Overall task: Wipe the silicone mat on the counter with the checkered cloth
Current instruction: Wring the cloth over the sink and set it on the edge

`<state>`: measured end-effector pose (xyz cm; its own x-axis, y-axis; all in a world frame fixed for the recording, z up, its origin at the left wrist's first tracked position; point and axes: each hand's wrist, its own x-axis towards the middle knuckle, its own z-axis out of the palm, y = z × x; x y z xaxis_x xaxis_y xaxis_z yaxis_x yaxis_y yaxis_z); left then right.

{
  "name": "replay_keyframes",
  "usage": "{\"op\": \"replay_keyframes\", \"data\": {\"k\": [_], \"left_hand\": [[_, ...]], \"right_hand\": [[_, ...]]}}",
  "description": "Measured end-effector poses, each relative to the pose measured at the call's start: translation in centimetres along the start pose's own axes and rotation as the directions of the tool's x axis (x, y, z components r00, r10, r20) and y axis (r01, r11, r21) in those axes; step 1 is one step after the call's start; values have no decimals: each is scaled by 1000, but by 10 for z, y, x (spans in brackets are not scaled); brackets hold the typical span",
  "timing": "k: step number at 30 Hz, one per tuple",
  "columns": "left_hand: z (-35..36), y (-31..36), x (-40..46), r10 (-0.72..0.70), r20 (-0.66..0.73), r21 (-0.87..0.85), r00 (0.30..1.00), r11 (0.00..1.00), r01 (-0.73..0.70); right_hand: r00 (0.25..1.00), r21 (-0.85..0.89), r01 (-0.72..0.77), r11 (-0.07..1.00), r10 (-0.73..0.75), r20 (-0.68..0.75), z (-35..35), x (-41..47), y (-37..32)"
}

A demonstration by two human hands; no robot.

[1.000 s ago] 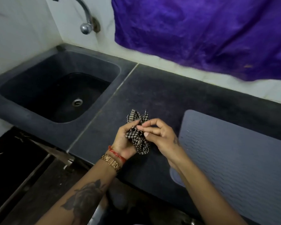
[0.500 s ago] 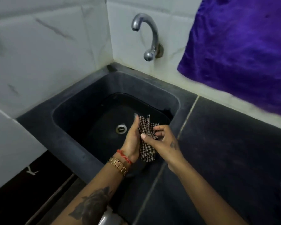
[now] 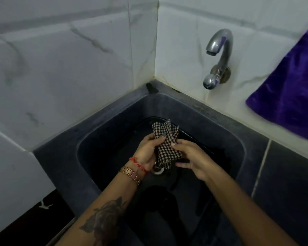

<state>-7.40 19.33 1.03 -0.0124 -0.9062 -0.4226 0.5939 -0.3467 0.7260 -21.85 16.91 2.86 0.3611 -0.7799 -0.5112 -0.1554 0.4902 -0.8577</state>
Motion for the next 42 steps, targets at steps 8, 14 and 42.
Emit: {"op": "replay_keyframes", "data": {"k": [8, 14, 42], "left_hand": [[-3, 53, 87, 116, -109, 137, 987, 985, -101], [-11, 91, 165, 289, -170, 318, 942, 921, -225], [31, 85, 123, 517, -229, 589, 825, 748, -306]], "right_hand": [[987, 98, 147, 984, -138, -86, 8, 109, -47], [981, 169, 161, 972, -139, -137, 13, 199, -89], [975, 444, 209, 871, -150, -165, 10, 120, -100]]}}
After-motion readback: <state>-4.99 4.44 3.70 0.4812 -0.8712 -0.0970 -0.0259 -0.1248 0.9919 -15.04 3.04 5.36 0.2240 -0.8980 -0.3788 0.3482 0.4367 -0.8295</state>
